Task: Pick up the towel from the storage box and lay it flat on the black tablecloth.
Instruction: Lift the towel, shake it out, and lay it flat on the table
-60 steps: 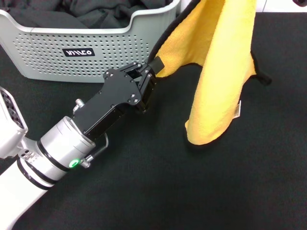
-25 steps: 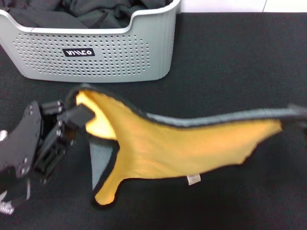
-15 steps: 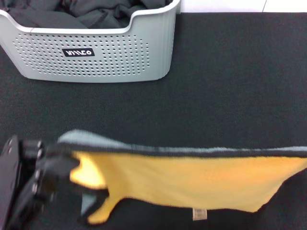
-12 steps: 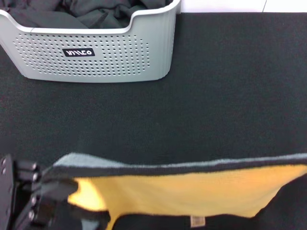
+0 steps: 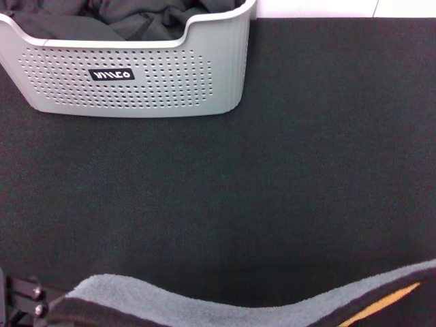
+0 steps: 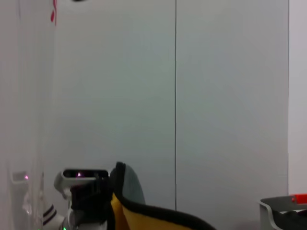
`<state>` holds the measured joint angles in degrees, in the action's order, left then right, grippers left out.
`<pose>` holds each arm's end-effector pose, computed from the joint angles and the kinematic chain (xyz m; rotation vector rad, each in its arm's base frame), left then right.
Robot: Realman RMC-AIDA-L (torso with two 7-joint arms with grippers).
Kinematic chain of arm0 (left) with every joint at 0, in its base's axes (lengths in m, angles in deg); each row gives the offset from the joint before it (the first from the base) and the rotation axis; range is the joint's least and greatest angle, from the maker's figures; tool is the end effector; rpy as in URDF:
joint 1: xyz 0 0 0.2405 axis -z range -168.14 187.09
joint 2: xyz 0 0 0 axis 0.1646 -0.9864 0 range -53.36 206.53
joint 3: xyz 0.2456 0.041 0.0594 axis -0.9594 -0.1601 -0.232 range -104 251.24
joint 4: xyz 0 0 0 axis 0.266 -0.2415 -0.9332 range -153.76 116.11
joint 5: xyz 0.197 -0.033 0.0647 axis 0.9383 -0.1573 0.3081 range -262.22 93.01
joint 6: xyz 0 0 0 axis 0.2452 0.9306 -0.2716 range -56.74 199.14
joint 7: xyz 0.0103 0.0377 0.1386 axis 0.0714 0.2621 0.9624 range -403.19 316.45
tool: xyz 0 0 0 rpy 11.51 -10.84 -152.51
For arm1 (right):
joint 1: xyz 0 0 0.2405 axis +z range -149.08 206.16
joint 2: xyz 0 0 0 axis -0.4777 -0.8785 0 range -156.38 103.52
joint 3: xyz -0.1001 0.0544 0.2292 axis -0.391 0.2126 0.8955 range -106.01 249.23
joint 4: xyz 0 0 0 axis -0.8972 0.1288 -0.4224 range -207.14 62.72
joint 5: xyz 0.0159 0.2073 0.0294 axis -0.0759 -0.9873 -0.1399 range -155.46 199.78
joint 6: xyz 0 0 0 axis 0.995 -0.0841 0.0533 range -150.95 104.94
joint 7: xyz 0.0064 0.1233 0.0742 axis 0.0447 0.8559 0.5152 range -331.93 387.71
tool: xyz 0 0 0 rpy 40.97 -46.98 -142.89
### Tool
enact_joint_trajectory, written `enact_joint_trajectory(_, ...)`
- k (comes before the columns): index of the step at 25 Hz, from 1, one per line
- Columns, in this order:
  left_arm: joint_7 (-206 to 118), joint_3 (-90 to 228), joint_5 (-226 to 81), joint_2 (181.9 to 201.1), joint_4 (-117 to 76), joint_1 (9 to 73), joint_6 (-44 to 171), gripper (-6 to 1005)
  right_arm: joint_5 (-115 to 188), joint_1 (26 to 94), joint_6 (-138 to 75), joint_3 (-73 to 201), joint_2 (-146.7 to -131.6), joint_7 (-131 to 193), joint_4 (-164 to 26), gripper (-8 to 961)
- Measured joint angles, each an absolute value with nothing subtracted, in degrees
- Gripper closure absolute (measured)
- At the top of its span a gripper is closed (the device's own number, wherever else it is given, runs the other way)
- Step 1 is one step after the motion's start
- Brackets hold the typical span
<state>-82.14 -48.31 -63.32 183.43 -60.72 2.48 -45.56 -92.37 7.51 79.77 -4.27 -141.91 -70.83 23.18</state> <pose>-0.2463 0.1040 0.0260 -2.2489 -0.1394 -1.8802 0.1907 0.1386 0.0885 -2.6607 0.0190 1.1268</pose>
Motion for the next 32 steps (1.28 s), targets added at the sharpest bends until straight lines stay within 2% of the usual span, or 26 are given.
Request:
enact_joint_trajectory(4,-82.9,-47.4,-63.7,183.82,-59.9,2.6,-45.6,957,-93.2,7.8,79.9,-5.5,-141.77,-69.4,22.2,890)
enact_joint_trajectory(6,-83.9,-46.5,-64.0,184.8,-57.4,4.3,-45.5,957,-92.6,8.8,79.8,-6.2,-141.74,-69.7,20.1,890)
enact_joint_trajectory(10,-87.1,-42.3,-63.7,188.39,-47.8,10.1,-45.4,957,-92.0,12.7,79.5,-6.1,-141.75,-71.9,12.0,889)
enact_joint_trajectory(13,-87.7,-39.7,-63.7,190.64,-39.2,15.1,-45.4,957,-91.9,18.3,79.3,-5.5,-141.79,-75.3,1.9,888)
enact_joint_trajectory(14,-87.8,-38.3,-63.9,191.71,-34.1,18.6,-45.3,957,-91.9,20.3,79.1,-5.1,-141.78,-76.3,-1.4,888)
enact_joint_trajectory(18,-87.5,-35.9,-64.0,193.69,-24.5,26.0,-45.1,957,-91.6,28.8,78.4,-2.1,-141.82,-80.4,-15.7,887)
enact_joint_trajectory(20,-87.3,-34.7,-64.0,194.39,-20.9,29.2,-44.3,957,-91.5,33.6,77.9,-0.6,-141.67,-82.8,-23.1,887)
enact_joint_trajectory(26,-87.1,-32.3,-64.3,195.09,-20.5,32.0,-37.6,958,-91.4,46.3,72.0,0.1,-141.21,-89.0,-41.0,885)
enact_joint_trajectory(32,-84.9,-28.8,-64.8,196.21,-20.8,32.9,-27.7,958,-91.4,51.7,62.9,-0.8,-141.74,-91.0,-45.8,884)
